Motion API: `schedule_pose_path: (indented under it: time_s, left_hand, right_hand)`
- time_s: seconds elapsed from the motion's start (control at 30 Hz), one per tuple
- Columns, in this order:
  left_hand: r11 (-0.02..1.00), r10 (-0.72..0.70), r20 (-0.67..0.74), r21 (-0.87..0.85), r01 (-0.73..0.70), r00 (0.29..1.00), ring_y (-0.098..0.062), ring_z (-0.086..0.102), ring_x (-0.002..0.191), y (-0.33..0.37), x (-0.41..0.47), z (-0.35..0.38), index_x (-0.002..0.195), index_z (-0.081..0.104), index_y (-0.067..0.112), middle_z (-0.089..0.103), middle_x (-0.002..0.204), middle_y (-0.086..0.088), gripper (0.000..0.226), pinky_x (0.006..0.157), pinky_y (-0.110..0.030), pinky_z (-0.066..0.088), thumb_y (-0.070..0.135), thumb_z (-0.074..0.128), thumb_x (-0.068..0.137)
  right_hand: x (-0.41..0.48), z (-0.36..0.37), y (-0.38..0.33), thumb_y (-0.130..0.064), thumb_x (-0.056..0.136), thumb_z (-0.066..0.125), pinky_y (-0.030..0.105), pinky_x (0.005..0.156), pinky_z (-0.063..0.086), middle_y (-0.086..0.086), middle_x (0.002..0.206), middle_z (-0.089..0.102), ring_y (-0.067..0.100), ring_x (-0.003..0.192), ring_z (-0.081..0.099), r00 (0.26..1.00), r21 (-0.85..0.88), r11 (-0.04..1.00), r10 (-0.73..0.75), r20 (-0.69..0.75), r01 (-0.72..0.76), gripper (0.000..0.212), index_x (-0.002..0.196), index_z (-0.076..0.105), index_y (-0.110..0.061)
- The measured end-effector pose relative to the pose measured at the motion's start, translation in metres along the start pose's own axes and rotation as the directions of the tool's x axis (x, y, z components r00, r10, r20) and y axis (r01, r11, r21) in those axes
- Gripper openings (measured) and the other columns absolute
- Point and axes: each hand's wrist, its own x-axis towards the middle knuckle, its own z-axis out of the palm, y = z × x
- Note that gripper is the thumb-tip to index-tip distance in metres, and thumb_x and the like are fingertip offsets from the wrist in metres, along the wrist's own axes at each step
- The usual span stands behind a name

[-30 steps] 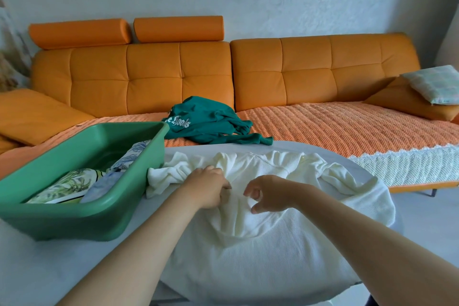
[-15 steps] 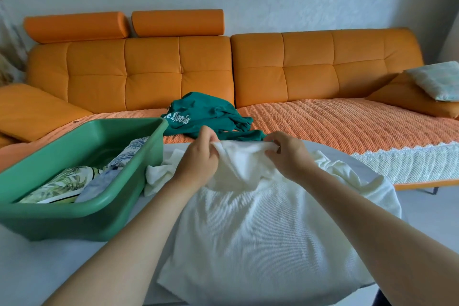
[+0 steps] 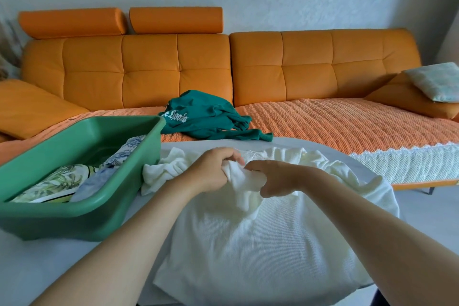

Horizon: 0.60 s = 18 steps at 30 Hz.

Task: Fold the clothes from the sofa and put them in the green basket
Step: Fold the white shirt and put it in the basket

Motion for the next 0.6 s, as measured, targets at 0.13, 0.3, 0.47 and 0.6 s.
schedule_pose_path:
  time_s: [0.13, 0.3, 0.47, 0.6]
  left_hand:
    - [0.986, 0.079, -0.212, -0.125, -0.107, 0.974, 0.005, 0.053, 0.097, 0.001, 0.005, -0.005, 0.113, 0.053, 0.049, 0.057, 0.107, 0.019, 0.064, 0.075, -0.005, 0.040, -0.006, 0.056, 0.081]
    - [0.983, -0.129, 0.146, 0.147, 0.108, 0.981, 0.003, 0.059, 0.090, -0.022, -0.005, 0.002, 0.110, 0.057, 0.044, 0.063, 0.100, 0.020, 0.049, 0.072, -0.019, 0.046, 0.043, 0.081, 0.067]
    - [0.973, -0.175, 0.265, 0.191, 0.126, 0.948, -0.009, 0.055, 0.093, -0.010, -0.002, 0.003, 0.081, 0.057, 0.039, 0.055, 0.090, 0.021, 0.014, 0.074, -0.024, 0.042, 0.025, 0.056, 0.078]
    - [0.977, -0.191, 0.342, -0.028, 0.213, 0.920, 0.001, 0.057, 0.089, 0.010, -0.002, 0.001, 0.102, 0.065, 0.034, 0.060, 0.088, 0.020, 0.056, 0.072, -0.019, 0.043, 0.072, 0.067, 0.062]
  right_hand:
    - [0.003, -0.001, -0.001, -0.018, 0.082, 0.061, 0.027, 0.059, 0.039, -0.007, 0.080, 0.057, 0.018, 0.078, 0.056, 0.973, -0.011, 1.000, 0.016, -0.231, -0.019, 0.009, 0.080, 0.055, -0.023]
    - [-0.001, -0.010, 0.007, -0.005, 0.076, 0.053, 0.027, 0.052, 0.033, -0.004, 0.067, 0.054, 0.021, 0.069, 0.053, 0.892, -0.095, 0.989, 0.060, -0.448, -0.115, 0.024, 0.062, 0.048, -0.024]
    - [0.000, -0.009, 0.008, -0.012, 0.078, 0.052, 0.027, 0.052, 0.040, -0.005, 0.072, 0.056, 0.019, 0.071, 0.056, 0.871, -0.161, 0.956, 0.143, -0.470, -0.244, 0.017, 0.067, 0.050, -0.025]
    - [-0.001, -0.008, 0.007, -0.014, 0.079, 0.055, 0.027, 0.054, 0.038, -0.007, 0.076, 0.055, 0.020, 0.077, 0.057, 0.887, -0.021, 0.982, 0.159, -0.435, -0.186, 0.016, 0.071, 0.051, -0.028]
